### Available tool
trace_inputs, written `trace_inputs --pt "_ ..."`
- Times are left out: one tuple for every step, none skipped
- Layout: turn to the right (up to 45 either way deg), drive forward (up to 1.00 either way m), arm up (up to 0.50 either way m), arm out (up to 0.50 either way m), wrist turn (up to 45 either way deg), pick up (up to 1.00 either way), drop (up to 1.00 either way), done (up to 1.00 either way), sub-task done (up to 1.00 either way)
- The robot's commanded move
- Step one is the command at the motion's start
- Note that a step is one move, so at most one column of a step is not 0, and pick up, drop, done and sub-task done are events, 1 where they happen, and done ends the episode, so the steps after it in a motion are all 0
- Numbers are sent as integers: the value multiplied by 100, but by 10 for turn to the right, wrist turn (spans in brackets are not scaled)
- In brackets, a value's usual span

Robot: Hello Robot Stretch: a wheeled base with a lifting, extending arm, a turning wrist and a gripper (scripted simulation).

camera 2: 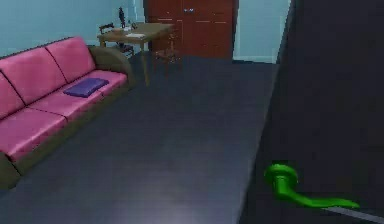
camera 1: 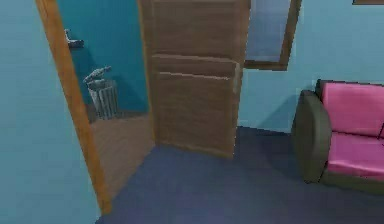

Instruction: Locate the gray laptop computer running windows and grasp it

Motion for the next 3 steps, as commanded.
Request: trace_inputs --pt "0 100 0 0 0 0 0 0 0" --pt "0 35 0 0 0 0 0 0 0" --pt "-450 0 0 0 0 0 0 0 0"
